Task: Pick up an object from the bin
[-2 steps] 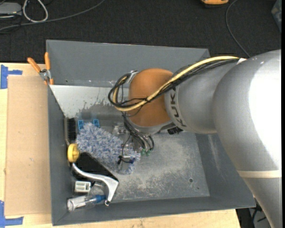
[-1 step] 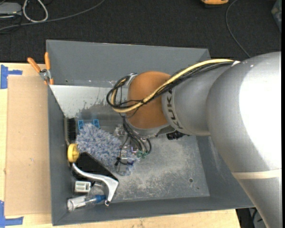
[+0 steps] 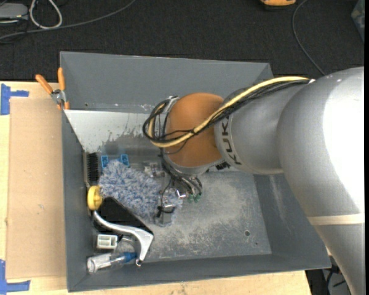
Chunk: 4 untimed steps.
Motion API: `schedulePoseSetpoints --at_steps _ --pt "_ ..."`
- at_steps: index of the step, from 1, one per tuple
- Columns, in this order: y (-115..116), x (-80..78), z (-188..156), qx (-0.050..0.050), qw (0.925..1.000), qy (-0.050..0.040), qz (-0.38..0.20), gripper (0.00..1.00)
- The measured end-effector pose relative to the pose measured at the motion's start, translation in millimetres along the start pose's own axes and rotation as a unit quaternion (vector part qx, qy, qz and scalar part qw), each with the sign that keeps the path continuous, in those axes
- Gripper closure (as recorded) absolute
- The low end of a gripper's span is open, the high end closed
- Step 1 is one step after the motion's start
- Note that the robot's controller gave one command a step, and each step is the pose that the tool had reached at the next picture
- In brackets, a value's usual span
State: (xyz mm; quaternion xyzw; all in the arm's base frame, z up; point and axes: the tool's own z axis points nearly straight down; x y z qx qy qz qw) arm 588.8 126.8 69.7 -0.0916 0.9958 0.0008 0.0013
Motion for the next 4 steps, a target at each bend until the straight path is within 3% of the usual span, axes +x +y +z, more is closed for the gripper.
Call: schedulePoseSetpoints --at_steps 1,2,4 --pt "3.8 0.7 0.7 0.000 0.9916 0.0030 0.129 1.00" --pt "3.8 1.0 -0.2 0.000 0.9916 0.0031 0.129 1.00" --pt "3.0 1.9 -48.1 0.000 0.9915 0.0049 0.130 1.00"
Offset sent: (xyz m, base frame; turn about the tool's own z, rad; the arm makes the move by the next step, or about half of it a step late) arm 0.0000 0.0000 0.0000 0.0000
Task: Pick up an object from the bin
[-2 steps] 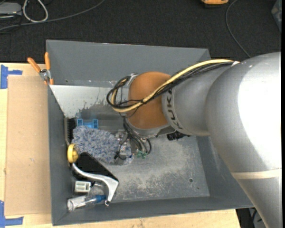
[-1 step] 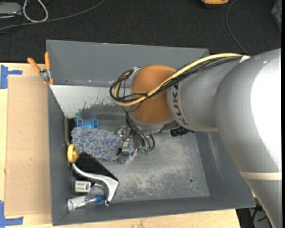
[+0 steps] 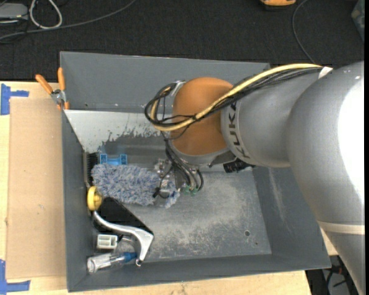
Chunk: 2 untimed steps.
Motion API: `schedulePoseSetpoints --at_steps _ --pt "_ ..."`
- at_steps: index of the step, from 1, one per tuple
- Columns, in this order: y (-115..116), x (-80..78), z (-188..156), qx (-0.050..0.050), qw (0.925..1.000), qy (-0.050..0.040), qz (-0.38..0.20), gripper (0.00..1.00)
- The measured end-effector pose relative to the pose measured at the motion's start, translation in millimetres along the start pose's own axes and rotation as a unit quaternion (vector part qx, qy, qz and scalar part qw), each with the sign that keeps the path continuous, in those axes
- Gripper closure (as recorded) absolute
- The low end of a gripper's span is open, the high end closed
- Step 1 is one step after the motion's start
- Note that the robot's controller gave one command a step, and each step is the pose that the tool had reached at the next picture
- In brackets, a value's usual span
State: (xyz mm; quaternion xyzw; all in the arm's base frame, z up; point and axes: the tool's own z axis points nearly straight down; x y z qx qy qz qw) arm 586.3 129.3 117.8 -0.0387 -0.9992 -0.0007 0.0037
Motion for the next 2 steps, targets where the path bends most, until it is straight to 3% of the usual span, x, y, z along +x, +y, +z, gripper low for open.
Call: schedulePoseSetpoints --at_steps 2 --pt "-1.1 1.4 -43.0 0.001 1.0000 0.0029 0.000 1.00"
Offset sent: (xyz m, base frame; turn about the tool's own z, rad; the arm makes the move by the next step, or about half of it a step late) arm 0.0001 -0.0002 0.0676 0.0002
